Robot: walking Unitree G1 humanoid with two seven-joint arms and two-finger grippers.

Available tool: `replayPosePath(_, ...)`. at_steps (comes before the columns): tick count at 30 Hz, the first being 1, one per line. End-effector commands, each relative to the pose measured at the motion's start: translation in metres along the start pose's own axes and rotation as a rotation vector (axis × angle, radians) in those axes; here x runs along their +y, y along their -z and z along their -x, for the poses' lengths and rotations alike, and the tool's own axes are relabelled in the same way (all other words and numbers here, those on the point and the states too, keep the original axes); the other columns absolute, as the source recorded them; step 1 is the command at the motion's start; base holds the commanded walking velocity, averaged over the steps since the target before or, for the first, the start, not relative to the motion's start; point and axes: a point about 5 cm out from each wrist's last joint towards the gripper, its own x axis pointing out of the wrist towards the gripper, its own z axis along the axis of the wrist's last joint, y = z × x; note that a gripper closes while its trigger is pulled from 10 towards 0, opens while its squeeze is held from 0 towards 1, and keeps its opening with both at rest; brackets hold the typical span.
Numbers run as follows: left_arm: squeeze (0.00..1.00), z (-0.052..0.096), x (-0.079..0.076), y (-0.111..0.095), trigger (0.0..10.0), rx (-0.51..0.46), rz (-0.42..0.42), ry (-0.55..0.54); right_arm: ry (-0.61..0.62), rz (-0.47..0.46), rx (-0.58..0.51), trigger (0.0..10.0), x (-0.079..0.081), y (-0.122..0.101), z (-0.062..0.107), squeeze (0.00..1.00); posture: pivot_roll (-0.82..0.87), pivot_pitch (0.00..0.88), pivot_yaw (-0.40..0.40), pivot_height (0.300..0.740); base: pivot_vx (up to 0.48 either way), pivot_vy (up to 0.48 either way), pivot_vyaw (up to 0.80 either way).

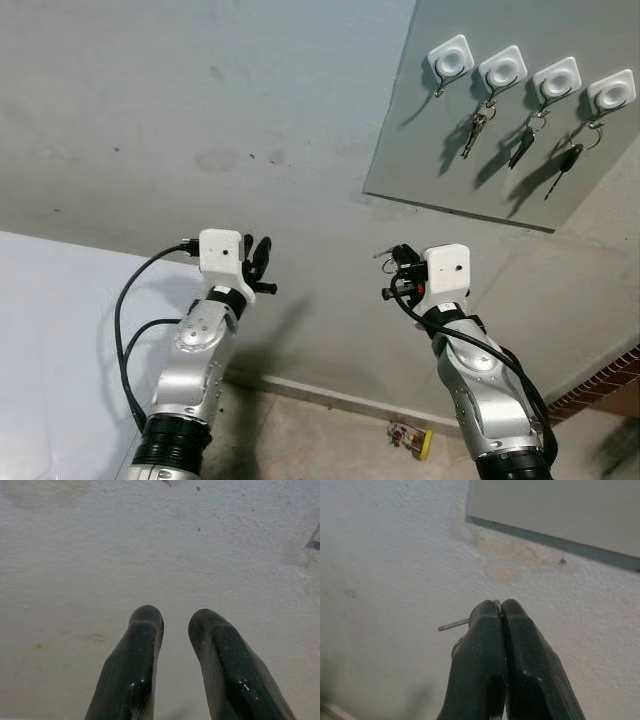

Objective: Hang keys on a hook

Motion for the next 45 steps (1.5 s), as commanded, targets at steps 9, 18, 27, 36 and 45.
replayPosePath(9, 0.00, -0.001, -0.005, -0.004, 10.0, -0.024, -0.010, 0.036, -0.011, 0.010, 0.003, 10.0, 0.001, -0.001, 0.001, 0.00, -0.07, 0.000, -0.059, 0.740, 0.000, -0.213, -0.68)
replayPosePath(18, 0.00, -0.005, -0.007, 0.001, 10.0, 0.019, -0.003, -0.003, -0.004, -0.013, -0.014, 10.0, 0.002, -0.002, 0.002, 0.00, -0.08, 0.000, -0.057, 0.740, 0.000, 0.000, -0.29)
replayPosePath(27, 0.00, -0.006, -0.005, 0.000, 10.0, 0.037, 0.008, -0.024, 0.072, -0.079, 0.061, 10.0, -0.007, 0.005, 0.004, 0.00, -0.08, 0.000, -0.054, 0.740, 0.000, 0.000, 0.00)
replayPosePath(36, 0.00, -0.005, -0.006, -0.001, 10.0, 0.044, -0.013, -0.008, -0.033, -0.049, -0.001, 10.0, -0.008, -0.003, 0.010, 0.00, -0.08, 0.000, -0.051, 0.740, 0.000, 0.000, 0.00)
replayPosePath(45, 0.00, -0.005, -0.002, -0.005, 10.0, 0.040, -0.039, 0.002, -0.064, -0.070, -0.049, 10.0, -0.009, -0.013, 0.012, 0.00, -0.09, 0.000, -0.041, 0.740, 0.000, 0.000, 0.00)
